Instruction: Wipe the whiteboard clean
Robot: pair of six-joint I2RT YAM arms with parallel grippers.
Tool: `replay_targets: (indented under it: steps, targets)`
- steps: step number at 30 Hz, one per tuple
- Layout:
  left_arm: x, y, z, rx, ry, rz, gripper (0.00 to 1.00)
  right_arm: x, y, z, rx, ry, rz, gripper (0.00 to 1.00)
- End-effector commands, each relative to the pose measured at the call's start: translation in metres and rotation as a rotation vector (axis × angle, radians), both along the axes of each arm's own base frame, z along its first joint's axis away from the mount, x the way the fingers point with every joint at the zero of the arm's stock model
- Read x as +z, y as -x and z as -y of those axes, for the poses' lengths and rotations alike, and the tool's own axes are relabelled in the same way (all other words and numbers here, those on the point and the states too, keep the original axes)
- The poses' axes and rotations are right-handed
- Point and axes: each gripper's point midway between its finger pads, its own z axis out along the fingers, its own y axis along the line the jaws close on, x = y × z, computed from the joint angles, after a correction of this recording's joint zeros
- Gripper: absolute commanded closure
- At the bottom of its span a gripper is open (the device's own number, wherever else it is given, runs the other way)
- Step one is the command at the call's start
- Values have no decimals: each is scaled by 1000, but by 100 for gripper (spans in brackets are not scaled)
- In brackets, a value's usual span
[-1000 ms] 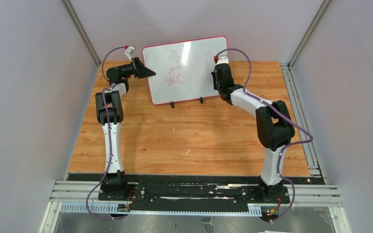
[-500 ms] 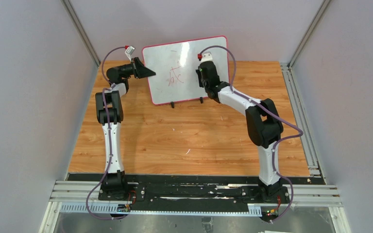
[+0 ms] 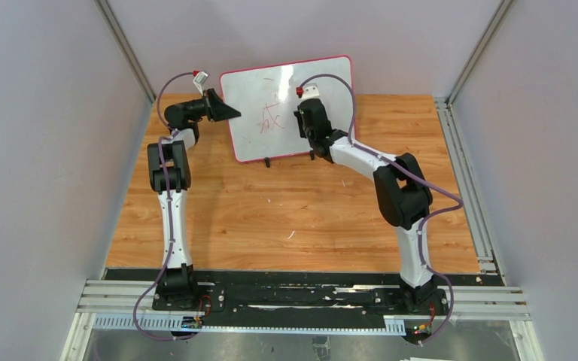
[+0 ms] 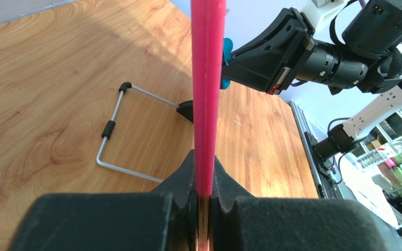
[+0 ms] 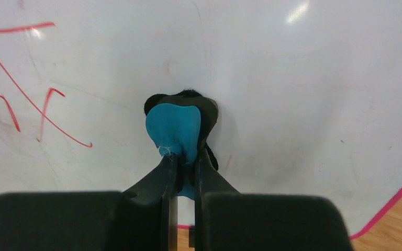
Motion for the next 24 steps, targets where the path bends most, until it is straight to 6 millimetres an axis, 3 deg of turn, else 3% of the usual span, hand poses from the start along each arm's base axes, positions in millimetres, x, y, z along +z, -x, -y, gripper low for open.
replay_targets:
  steps: [1, 7, 12, 16, 24]
  targets:
    - [-23, 3, -4, -21, -49, 64, 100, -17, 6, 40, -64, 44, -43, 99]
    - [-25, 3, -4, -21, -50, 62, 100, -16, 8, 90, -145, 40, -48, 99]
    - [-24, 3, -4, -22, -51, 64, 100, -17, 8, 95, -148, 35, -52, 99]
    - [-24, 3, -4, -22, -50, 63, 100, -13, 6, 74, -105, -15, -54, 99]
    - [-24, 4, -4, -21, -50, 64, 100, -14, 12, 6, -9, -34, -50, 99]
